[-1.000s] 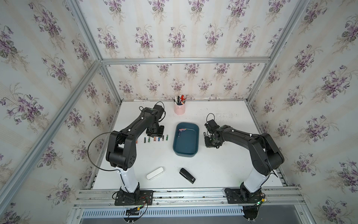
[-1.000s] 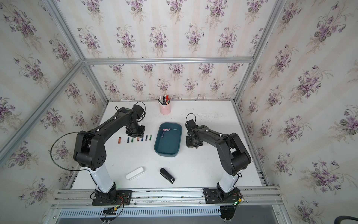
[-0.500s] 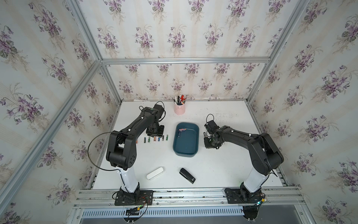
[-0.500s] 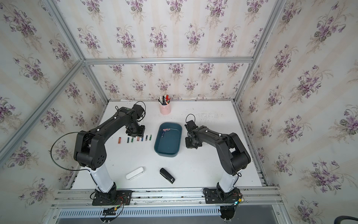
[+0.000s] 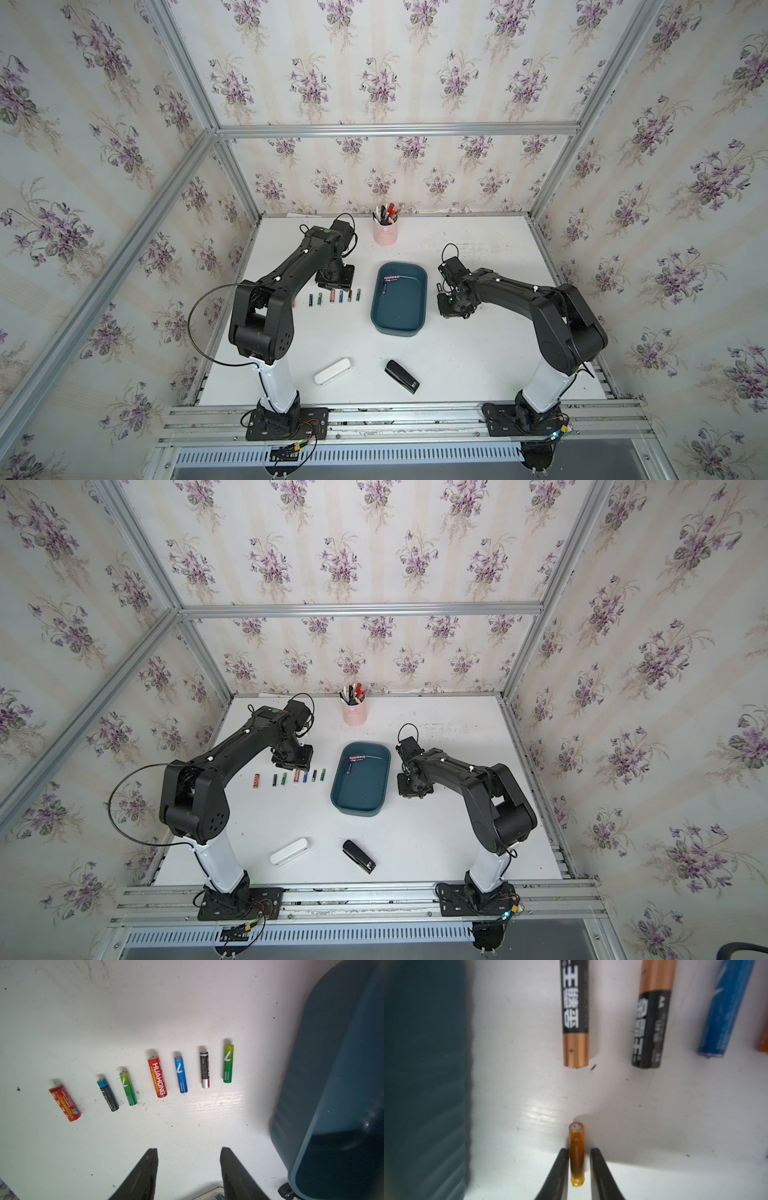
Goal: Take the batteries out of the storage box
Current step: Place the battery at the center of the board, then pick up the battery from the storage box.
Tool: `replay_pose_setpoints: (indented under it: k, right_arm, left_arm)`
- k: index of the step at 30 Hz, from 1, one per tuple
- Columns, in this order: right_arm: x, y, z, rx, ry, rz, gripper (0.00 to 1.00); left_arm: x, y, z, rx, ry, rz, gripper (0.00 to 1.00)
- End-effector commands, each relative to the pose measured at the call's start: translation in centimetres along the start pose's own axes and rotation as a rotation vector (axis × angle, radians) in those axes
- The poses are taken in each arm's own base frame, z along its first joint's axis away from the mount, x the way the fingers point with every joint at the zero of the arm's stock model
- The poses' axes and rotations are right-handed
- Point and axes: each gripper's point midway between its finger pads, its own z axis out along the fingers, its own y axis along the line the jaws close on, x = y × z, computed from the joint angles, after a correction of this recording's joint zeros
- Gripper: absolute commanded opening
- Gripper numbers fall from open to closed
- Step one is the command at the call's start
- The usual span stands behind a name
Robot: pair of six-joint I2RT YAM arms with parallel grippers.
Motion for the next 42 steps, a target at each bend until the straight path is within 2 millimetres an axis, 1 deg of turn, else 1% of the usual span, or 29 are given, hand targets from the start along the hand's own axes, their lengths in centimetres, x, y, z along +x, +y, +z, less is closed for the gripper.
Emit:
replay_pose_setpoints:
  k: [1, 7, 10, 15, 20, 22, 25, 26, 28, 31, 35, 42]
  right_arm:
    - [-0.2, 0.0, -0.4, 0.006, -0.002, -0.006, 0.26]
    - [-1.0, 0.4, -1.2, -0.007, -0.024, -0.007, 0.27]
    - [-1.4, 0.4, -1.8, -0.005, -0.041, -0.004, 0.27]
    - [-2.8, 0.6, -3.8, -0.002, -0.096, 0.004, 0.28]
    - [-3.7, 0.2, -5.2, -0.007, -0.128, 0.018, 0.29]
    - [-4.0, -0.2, -5.6, -0.010, -0.139, 0.029, 0.29]
    - [-4.3, -1.1, -6.2, -0.011, -0.151, 0.045, 0.29]
    - [-4.4, -1.4, -6.3, -0.012, -0.153, 0.053, 0.29]
    - [-4.5, -2.1, -6.7, -0.013, -0.162, 0.065, 0.29]
    - [-4.5, -3.2, -7.1, -0.007, -0.169, 0.083, 0.30]
    - [-4.4, -4.2, -7.2, -0.003, -0.168, 0.095, 0.30]
    - [-4.4, -4.7, -7.1, -0.011, -0.166, 0.103, 0.29]
  left_arm:
    - [0.1, 0.0, -0.4, -0.018, 0.008, 0.000, 0.54]
    - [-0.6, -0.7, -1.5, -0.029, -0.021, 0.014, 0.54]
    - [-1.0, -1.9, -2.0, -0.036, -0.039, 0.031, 0.54]
    - [-2.5, -5.4, -3.4, -0.092, -0.108, 0.113, 0.54]
    - [-3.8, -8.8, -3.3, -0.171, -0.128, 0.195, 0.54]
    - [-4.2, -10.3, -3.0, -0.194, -0.129, 0.224, 0.54]
    - [-4.8, -12.0, -1.9, -0.232, -0.120, 0.263, 0.55]
    - [-4.9, -12.3, -1.5, -0.249, -0.117, 0.272, 0.58]
    - [-5.3, -12.9, -0.7, -0.279, -0.106, 0.287, 0.59]
    - [-5.6, -13.6, 0.5, -0.291, -0.089, 0.306, 0.60]
    - [-5.7, -14.2, 1.9, -0.294, -0.066, 0.316, 0.60]
    - [-5.5, -15.0, 3.9, -0.283, -0.031, 0.328, 0.60]
